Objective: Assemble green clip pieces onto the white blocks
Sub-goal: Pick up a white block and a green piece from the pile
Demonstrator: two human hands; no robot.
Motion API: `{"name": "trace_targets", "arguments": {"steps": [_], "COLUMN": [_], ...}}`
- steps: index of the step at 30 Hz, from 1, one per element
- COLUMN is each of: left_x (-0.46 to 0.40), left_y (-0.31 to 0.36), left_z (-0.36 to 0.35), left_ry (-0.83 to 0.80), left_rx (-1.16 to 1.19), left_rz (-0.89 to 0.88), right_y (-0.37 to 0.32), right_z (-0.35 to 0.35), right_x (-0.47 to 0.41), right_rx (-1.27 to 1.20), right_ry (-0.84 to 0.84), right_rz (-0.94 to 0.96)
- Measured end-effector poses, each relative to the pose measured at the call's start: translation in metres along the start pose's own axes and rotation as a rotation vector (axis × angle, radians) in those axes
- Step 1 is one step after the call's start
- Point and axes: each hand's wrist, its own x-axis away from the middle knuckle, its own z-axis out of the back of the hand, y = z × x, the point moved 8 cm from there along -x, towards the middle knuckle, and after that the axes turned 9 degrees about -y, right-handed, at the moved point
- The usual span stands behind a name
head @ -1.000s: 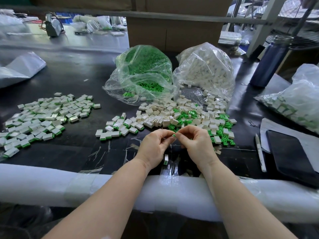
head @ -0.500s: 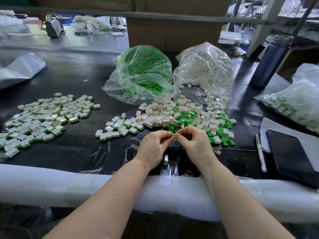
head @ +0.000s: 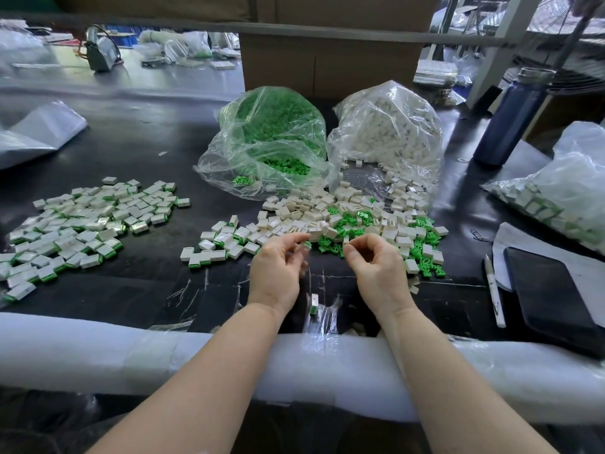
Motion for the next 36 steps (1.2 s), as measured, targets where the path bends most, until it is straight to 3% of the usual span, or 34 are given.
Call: {"name": "trace_targets", "arguments": {"steps": [5, 15, 22, 28, 36], "left_x": [-0.001, -0.003, -0.002, 0.000, -0.001], "left_y": [-0.008, -0.016, -0.011, -0.001, 0.002], "left_z": [0.021, 0.009, -0.001, -0.008, -0.015], "left_ry": [0.186, 0.068, 0.013, -0.018, -0.065], "left_rx": [-0.088, -0.321, -0.405, -0.454, -0.486], "left_rz": [0.075, 0.228, 0.121, -0.024, -0.088], "right_y": [0.002, 0.007, 0.011, 0.022, 0.008], "right_z": [0.010, 0.025, 0.026, 0.013, 0.006], "right_x": [0.001, 0.003, 0.001, -0.007, -0.006], "right_rx": [0.141, 0.384, 0.516, 0.639, 0.567], "right_ry": [0.104, 0.229, 0.271, 0.099, 0.053], "right_rz": [-0.021, -0.126, -0.135, -0.212, -0.029]}}
